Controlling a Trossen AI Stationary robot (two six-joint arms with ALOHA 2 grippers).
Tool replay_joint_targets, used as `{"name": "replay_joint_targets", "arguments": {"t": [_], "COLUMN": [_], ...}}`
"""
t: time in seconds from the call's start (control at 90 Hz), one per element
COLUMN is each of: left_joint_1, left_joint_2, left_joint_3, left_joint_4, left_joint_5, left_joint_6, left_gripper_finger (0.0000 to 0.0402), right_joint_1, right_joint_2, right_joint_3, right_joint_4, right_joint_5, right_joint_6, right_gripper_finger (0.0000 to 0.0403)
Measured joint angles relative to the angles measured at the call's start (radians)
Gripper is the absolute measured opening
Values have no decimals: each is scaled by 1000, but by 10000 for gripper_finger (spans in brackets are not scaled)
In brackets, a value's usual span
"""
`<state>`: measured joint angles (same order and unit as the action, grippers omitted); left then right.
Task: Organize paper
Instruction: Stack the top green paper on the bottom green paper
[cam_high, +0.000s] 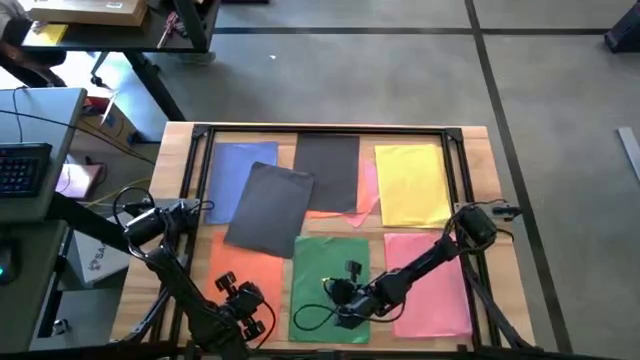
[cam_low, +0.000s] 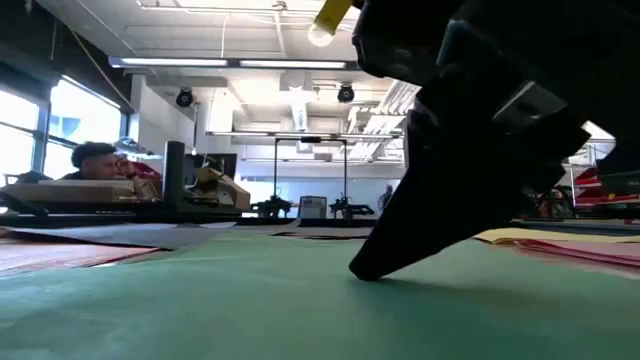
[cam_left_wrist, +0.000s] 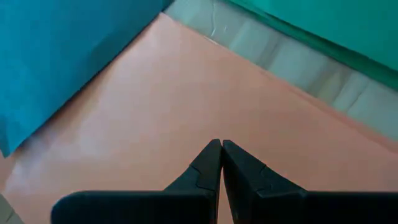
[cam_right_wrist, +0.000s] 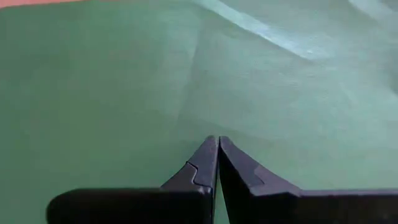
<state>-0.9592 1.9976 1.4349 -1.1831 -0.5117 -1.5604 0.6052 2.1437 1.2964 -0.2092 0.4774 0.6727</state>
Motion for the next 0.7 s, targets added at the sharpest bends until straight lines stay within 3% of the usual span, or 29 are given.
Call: {"name": "replay_joint_targets", "arguments": {"t": [0.389, 0.589, 0.7], "left_joint_1": [-3, -5, -9], "left_joint_2": [-1, -2, -5], "left_joint_3": [25, 50, 51], "left_joint_4": [-35, -54, -72], "left_joint_5": [-72, -127, -219], "left_joint_6": [-59, -16, 0], "left_gripper_finger": [0, 0, 0], "right_joint_1": [0, -1, -25], "right_joint_2": [-65, -111, -108], "right_joint_3": [-6, -4, -4], "right_joint_4": [-38, -57, -60], "right_joint_5": [11, 44, 62], "right_joint_6": [-42, -72, -93], "right_gripper_finger": [0, 0, 0]}}
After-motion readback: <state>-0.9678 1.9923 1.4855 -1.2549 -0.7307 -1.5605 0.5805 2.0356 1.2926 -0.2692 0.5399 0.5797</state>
